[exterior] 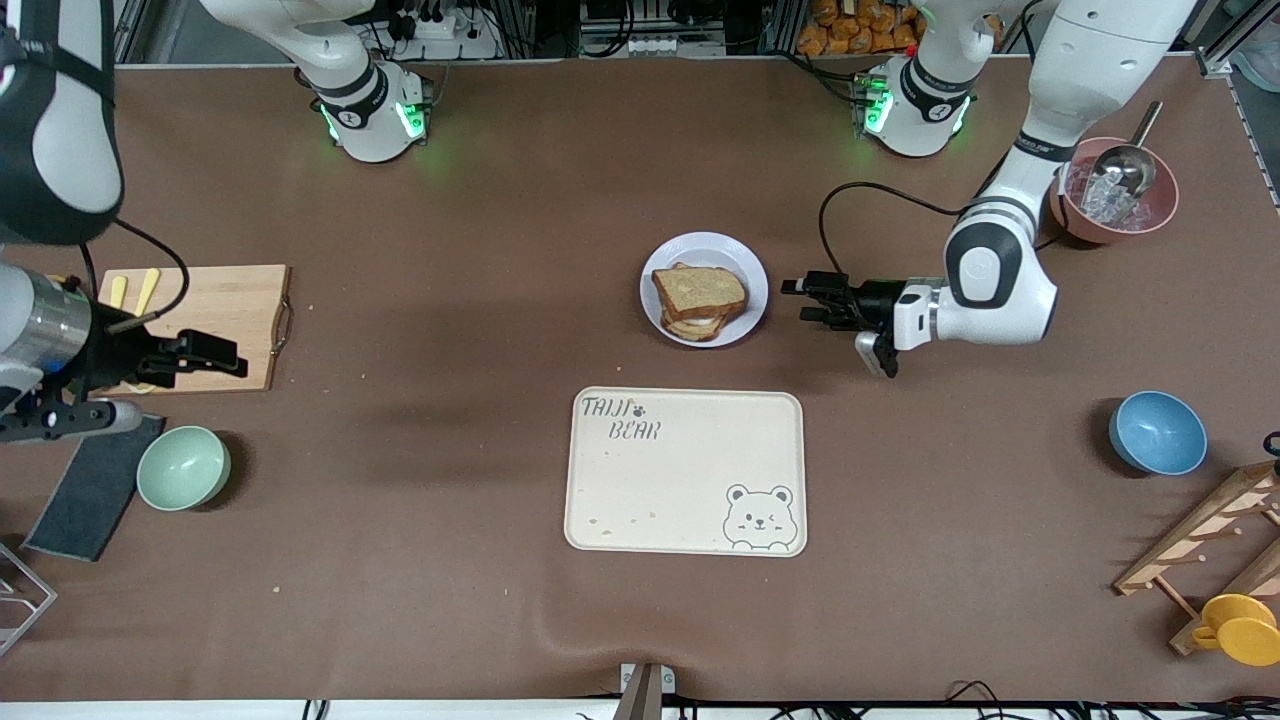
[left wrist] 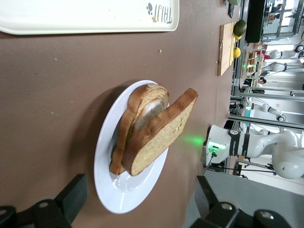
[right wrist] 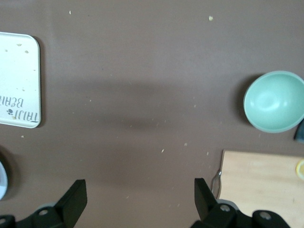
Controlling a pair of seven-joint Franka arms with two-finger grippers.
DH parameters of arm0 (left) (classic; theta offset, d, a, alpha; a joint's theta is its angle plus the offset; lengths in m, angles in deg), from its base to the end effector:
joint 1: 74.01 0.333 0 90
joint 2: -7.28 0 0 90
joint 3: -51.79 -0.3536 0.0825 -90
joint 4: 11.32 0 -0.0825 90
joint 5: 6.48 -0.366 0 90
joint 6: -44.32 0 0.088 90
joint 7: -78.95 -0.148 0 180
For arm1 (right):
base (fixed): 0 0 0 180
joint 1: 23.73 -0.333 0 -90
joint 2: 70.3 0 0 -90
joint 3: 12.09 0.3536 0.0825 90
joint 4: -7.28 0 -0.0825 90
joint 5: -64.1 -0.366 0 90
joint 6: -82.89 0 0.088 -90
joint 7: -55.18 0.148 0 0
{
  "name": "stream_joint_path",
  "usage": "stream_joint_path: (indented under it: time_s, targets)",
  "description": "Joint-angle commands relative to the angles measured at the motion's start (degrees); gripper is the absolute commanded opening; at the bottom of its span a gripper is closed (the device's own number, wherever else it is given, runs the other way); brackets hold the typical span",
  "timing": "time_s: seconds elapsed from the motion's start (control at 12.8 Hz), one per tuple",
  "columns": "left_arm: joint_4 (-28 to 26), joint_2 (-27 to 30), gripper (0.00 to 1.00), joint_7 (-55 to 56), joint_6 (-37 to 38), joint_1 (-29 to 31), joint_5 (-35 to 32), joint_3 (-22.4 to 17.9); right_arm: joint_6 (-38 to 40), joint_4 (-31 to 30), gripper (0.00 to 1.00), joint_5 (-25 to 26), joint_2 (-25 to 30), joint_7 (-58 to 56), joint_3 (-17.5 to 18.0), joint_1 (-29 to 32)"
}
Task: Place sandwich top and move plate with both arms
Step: 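Grasp the white plate rim with the left gripper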
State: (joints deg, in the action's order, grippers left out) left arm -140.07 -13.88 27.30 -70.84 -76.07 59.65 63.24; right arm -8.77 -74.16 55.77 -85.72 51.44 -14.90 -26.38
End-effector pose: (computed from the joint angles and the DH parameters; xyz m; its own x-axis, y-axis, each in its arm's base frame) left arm 0.4644 -0.2039 0.2247 0.9525 -0.2984 -0.0605 -0.0969 -0.4856 0.8688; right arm 0.6212 0.0231 0.5362 0.9949 0.0583 -0.0818 0.0467 -0.9895 -0.1366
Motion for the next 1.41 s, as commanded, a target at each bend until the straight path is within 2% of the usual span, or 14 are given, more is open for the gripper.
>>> stream_joint_path:
  time_s: [0.0,0.16,0.31,0.62,0.86,1.02,1.33]
  targets:
    - [-0.46,-1.42,1.00,-3.53,-2.25,-1.45,2.51,0.15,2.53,-1.35,1.00,3.40,4.34,7.85,7.73,5.47]
    - [-1.15,-3.26,1.00,-9.49,-2.25,-0.75,4.25,0.15,2.10,-2.48,1.00,4.11,6.10,7.96,7.56,5.46]
    - [-1.77,-4.41,1.00,-12.50,-2.25,-0.75,7.24,0.24,-0.78,-7.39,1.00,4.29,10.04,7.69,6.34,4.42]
    - [-3.79,-6.34,1.00,-19.18,-1.64,-0.75,14.01,0.24,-2.73,-8.64,1.00,5.87,11.38,7.52,5.45,3.80]
    - [-4.41,-6.96,1.00,-20.50,-1.46,-0.75,14.02,0.24,-4.05,-10.48,1.00,5.87,12.60,7.52,5.45,3.88]
    - [-5.28,-7.40,1.00,-22.78,-0.33,-0.66,14.11,0.24,-7.55,-14.78,1.00,6.04,16.11,8.13,5.36,3.19]
    - [-5.46,-8.19,1.00,-23.85,1.17,-1.18,14.63,0.33,-6.44,-11.38,1.00,6.31,15.34,8.04,5.10,3.71]
